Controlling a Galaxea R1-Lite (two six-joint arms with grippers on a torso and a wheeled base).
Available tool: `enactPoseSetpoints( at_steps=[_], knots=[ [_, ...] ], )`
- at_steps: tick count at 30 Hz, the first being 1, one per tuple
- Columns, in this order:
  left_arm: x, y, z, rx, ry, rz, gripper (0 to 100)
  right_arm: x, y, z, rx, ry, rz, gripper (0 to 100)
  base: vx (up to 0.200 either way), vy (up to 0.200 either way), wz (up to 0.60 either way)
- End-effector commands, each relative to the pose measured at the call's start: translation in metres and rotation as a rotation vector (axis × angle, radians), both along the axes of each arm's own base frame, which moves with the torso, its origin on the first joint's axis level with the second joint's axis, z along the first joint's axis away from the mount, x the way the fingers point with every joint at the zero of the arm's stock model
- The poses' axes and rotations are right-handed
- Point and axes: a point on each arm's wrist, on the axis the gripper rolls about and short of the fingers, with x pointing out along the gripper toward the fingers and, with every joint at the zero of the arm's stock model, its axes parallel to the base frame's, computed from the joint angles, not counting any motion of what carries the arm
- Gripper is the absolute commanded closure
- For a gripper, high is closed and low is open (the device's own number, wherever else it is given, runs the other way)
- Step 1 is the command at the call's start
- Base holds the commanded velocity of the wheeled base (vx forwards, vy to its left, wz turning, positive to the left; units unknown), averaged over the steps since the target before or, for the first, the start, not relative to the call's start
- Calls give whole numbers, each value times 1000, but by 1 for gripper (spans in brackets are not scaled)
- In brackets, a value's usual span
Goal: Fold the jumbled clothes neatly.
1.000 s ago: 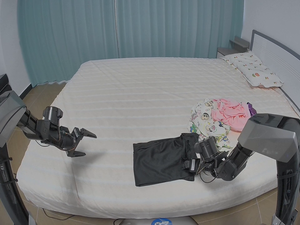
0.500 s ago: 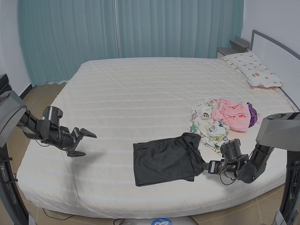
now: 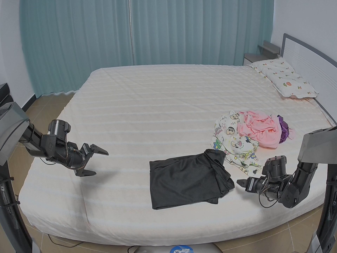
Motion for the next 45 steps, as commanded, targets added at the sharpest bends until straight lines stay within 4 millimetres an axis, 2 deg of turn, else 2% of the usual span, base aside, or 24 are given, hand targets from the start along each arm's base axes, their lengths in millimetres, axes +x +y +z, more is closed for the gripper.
enactPoseSetpoints(
  at_steps=[1,8,10,11,15,19,24,29,32,38,45],
  knots=[
    [0,0,0,0,0,1,0,6,20,10,14,-59,57,0,0,0,0],
    [0,0,0,-1,1,1,0,43,67,15,13,-60,138,0,0,0,0],
    [0,0,0,-1,1,1,0,49,72,15,11,-53,144,0,0,0,0],
    [0,0,0,0,0,1,0,62,82,15,-3,-42,143,0,0,0,0],
    [0,0,0,0,0,1,0,86,97,-4,-68,-13,105,0,0,0,0],
    [0,0,0,0,0,1,0,104,100,-15,-97,7,73,0,0,0,0],
    [0,0,0,0,0,1,0,111,94,-16,-106,29,53,0,0,0,0],
    [0,0,-1,-1,1,1,0,123,75,-22,-108,36,-9,0,0,0,0],
    [0,0,-1,-1,1,1,0,124,64,-18,-91,34,-48,0,0,0,0],
    [0,0,-1,-1,1,1,0,115,44,5,-15,30,-126,0,0,0,0],
    [0,0,-1,-1,1,1,0,103,17,-1,-32,85,-174,0,0,0,0]
  ],
)
